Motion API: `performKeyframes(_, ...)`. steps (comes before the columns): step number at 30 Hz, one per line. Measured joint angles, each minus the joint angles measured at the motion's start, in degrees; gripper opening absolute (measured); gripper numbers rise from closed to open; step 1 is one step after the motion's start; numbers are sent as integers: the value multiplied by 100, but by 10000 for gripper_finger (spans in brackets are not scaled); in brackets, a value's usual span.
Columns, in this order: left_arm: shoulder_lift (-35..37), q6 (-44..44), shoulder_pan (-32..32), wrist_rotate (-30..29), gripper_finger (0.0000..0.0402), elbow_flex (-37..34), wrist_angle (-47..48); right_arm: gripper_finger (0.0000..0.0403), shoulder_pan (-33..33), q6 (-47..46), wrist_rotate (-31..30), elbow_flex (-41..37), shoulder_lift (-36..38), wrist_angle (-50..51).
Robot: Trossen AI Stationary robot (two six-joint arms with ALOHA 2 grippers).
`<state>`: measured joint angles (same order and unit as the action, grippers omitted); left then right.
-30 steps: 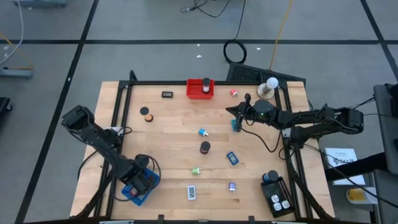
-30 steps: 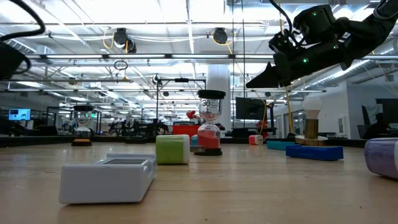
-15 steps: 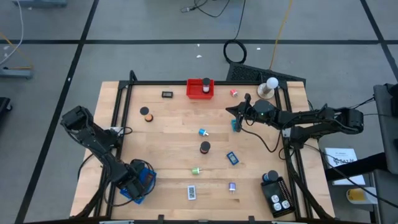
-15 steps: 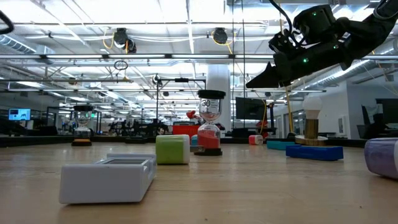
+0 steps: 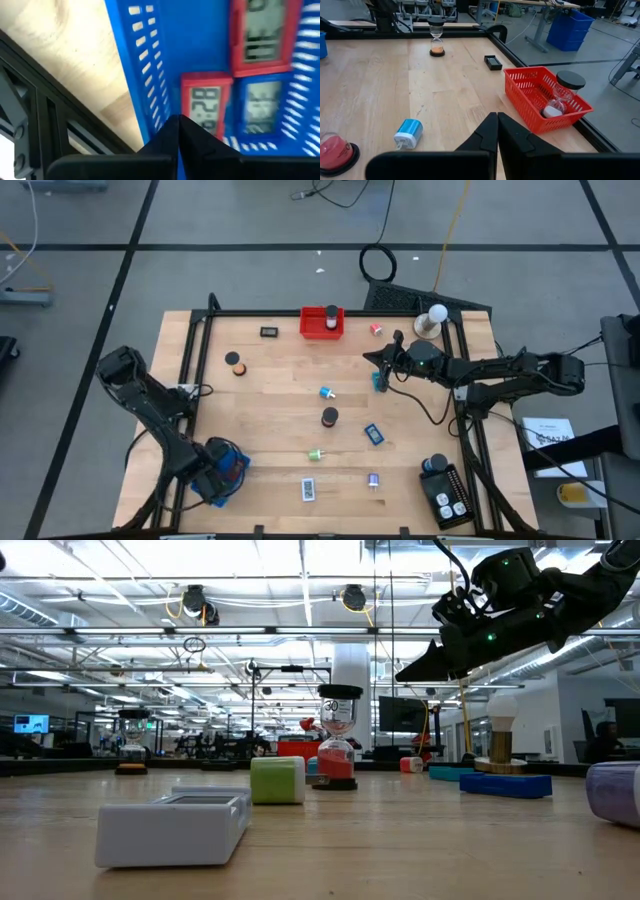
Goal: Pick & Place Office items
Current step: Adjust the blue bin, then put the black digital timer into the blue bin
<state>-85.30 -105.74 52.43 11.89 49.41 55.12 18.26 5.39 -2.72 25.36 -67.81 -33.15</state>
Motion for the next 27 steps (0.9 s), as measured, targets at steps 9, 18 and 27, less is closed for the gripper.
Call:
performKeyframes(9,940,-303,-486,-2564,9,9,59,4,2,0,-15,0,0,7)
performKeyframes(18,938,2978,-2739,-3322,8,9,-1430,4,2,67,-17,0,0,-15)
performKeyframes(27,938,7102,-5330,-1654,10,9,-2922,4,2,278,-9,2,-2,-213)
